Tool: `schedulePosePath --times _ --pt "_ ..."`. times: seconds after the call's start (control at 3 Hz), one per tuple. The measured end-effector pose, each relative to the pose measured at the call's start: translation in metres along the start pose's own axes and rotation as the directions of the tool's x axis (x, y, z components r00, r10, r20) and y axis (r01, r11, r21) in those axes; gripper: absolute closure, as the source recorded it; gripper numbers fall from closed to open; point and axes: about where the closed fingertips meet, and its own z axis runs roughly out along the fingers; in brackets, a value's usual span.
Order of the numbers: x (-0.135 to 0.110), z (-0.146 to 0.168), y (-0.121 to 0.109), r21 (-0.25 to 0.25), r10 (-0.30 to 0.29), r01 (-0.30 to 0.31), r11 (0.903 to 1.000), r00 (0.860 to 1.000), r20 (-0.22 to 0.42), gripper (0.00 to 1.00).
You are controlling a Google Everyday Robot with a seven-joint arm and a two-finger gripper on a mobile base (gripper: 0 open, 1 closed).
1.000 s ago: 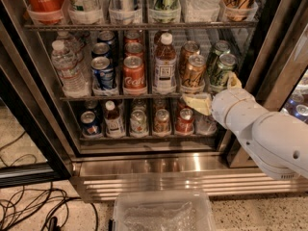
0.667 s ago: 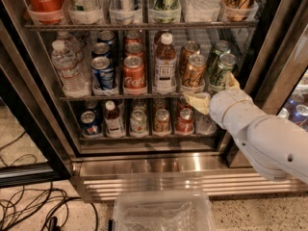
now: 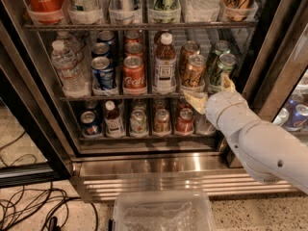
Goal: Pick orange can from middle shelf of fridge
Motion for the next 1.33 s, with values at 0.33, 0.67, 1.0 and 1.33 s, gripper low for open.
schedulePosePath --times 0.33,0.67,1.0,1.33 --pt "0.002 0.003 0.005 0.002 0.006 -0.006 1.0000 1.000 0.009 0.29" --pt "0.002 0.008 0.012 -0.006 0.012 -0.012 0.9999 1.000 0.021 0.30" --pt "-0.001 0.014 0.018 -0.019 0.028 -0.027 0.9994 0.999 0.037 0.29" --pt "-0.005 0.023 0.021 -0.024 0.051 -0.049 0.9985 0.997 0.063 0.30"
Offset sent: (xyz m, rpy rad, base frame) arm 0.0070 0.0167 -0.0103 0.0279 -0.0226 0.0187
